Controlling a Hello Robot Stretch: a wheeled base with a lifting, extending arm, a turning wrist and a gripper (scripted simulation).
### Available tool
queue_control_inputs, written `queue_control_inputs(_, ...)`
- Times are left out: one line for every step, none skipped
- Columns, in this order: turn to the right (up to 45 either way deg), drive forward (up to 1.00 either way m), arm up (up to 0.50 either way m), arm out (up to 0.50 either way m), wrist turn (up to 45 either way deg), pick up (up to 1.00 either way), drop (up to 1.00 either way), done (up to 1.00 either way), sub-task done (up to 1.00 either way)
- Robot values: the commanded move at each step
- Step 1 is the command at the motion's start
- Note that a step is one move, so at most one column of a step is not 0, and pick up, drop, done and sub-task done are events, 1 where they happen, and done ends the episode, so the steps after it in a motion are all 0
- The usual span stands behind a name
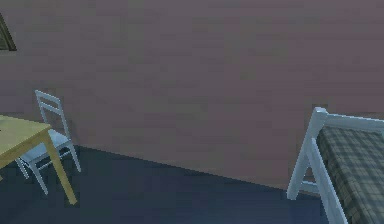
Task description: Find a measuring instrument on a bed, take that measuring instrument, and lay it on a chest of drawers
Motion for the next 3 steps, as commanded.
queue_control_inputs(0.0, 0.00, 0.22, 0.00, 0.0, 0.00, 0.00, 0.00, 0.00)
queue_control_inputs(0.0, 0.00, 0.00, 0.00, -45.0, 0.00, 0.00, 0.00, 0.00)
queue_control_inputs(0.0, 0.00, 0.00, 0.00, -45.0, 0.00, 0.00, 0.00, 0.00)
